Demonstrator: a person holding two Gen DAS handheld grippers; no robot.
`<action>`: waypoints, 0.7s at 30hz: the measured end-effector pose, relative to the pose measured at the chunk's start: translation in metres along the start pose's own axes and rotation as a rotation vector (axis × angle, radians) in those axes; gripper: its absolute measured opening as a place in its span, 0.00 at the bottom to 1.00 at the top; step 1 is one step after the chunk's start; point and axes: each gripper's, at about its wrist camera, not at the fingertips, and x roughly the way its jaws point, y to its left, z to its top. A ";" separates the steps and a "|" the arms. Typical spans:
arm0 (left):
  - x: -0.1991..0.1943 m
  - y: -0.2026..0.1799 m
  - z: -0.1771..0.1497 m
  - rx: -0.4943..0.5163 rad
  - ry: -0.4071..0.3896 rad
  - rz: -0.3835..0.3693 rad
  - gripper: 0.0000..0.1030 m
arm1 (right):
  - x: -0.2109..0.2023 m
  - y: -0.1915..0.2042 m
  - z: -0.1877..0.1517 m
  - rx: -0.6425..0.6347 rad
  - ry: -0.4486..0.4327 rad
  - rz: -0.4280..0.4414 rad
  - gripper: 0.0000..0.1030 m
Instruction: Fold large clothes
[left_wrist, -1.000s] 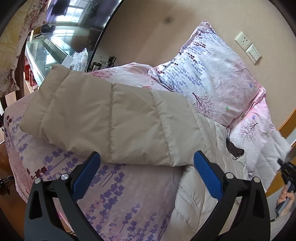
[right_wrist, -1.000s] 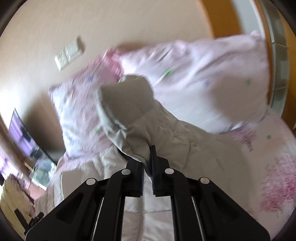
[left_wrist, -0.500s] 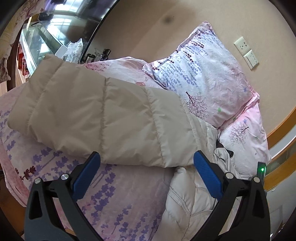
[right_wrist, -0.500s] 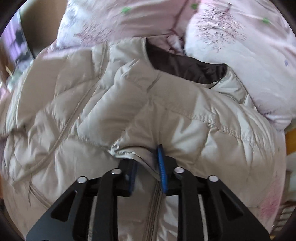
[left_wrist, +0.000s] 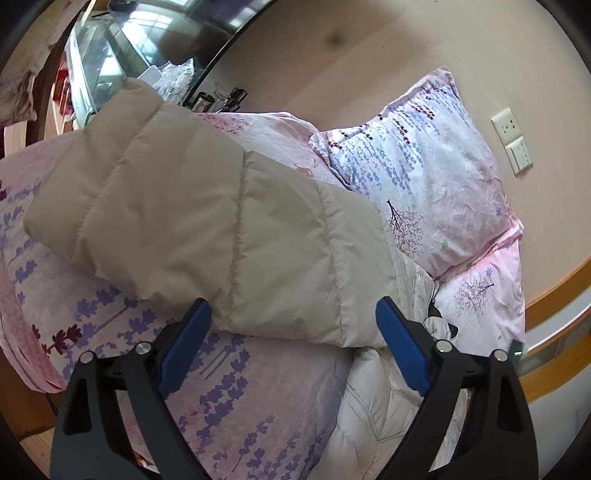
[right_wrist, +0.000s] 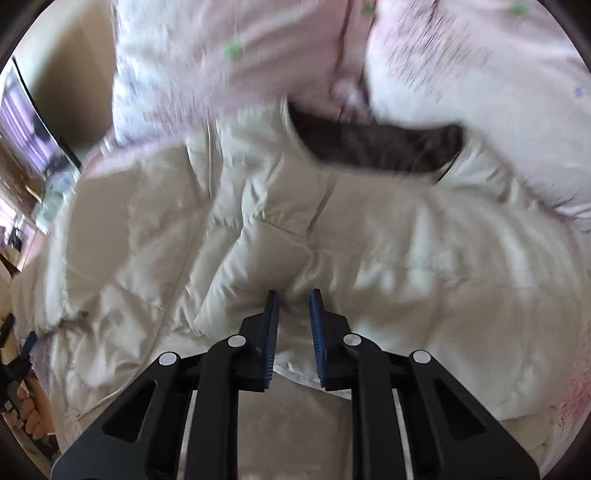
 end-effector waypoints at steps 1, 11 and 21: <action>-0.001 0.001 0.000 -0.014 -0.001 -0.003 0.86 | 0.011 0.004 0.000 -0.019 0.032 -0.026 0.17; -0.021 0.022 -0.004 -0.202 -0.001 -0.021 0.84 | -0.036 -0.007 -0.007 0.058 -0.048 0.100 0.58; -0.023 0.056 0.010 -0.379 -0.091 0.075 0.57 | -0.059 -0.023 -0.026 0.083 -0.054 0.199 0.58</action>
